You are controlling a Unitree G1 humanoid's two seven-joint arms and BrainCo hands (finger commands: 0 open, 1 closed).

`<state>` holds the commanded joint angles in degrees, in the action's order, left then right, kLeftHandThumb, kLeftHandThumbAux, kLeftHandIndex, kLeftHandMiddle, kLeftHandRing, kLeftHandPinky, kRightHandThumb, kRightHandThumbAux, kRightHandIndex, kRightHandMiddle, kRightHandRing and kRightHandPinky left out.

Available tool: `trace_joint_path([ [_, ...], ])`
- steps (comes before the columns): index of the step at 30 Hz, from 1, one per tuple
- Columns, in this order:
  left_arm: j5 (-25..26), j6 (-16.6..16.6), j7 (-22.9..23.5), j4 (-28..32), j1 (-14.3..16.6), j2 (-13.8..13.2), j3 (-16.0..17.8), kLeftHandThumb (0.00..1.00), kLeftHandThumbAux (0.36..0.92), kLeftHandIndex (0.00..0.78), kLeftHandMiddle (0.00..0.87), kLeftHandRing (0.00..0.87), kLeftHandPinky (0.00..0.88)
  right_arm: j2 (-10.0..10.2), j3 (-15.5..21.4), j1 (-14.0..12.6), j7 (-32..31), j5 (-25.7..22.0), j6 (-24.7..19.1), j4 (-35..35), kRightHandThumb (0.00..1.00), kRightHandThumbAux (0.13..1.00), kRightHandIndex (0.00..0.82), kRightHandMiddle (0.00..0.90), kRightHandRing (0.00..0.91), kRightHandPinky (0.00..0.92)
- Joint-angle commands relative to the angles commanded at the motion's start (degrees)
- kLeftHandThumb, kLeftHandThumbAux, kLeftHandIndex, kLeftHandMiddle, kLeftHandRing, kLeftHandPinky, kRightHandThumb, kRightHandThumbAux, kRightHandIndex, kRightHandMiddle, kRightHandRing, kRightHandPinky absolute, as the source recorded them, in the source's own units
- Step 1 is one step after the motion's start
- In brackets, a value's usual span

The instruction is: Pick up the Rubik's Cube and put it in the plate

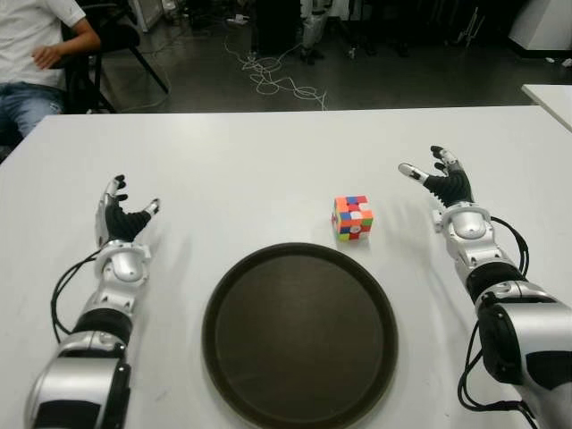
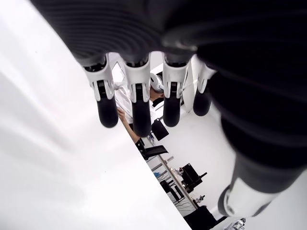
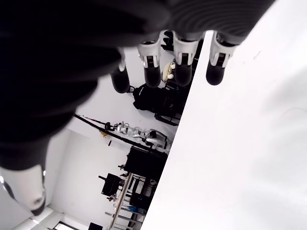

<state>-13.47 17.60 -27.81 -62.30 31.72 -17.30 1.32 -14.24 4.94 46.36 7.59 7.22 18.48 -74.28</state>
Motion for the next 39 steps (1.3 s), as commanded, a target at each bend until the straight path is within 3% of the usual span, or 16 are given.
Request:
trace_joint_path([
  [15,0.04,-0.38,-0.24,0.60,-0.21,0.40,-0.01,0.297,0.754,0.109,0.164,0.175,0.215,-0.20,-0.50,-0.33,0.20,0.64,0.99,0.14,0.000,0.609,0.052,0.022,0.003,0.000],
  [32,-0.07,-1.20,-1.05,1.07,-0.33,0.91,-0.04,0.284,0.744,0.106,0.156,0.164,0.193,-2.31,-9.81,-2.42,5.63,11.00,12.06,1.05,0.000,0.605,0.025,0.000,0.002,0.033],
  [39,-0.29,-0.68,-1.11,0.83,-0.23,0.89,-0.27,0.279,0.750,0.108,0.163,0.163,0.177,-3.61,-12.56,-2.61,6.59,13.92,14.93,1.19,0.000,0.586,0.004,0.023,0.074,0.052],
])
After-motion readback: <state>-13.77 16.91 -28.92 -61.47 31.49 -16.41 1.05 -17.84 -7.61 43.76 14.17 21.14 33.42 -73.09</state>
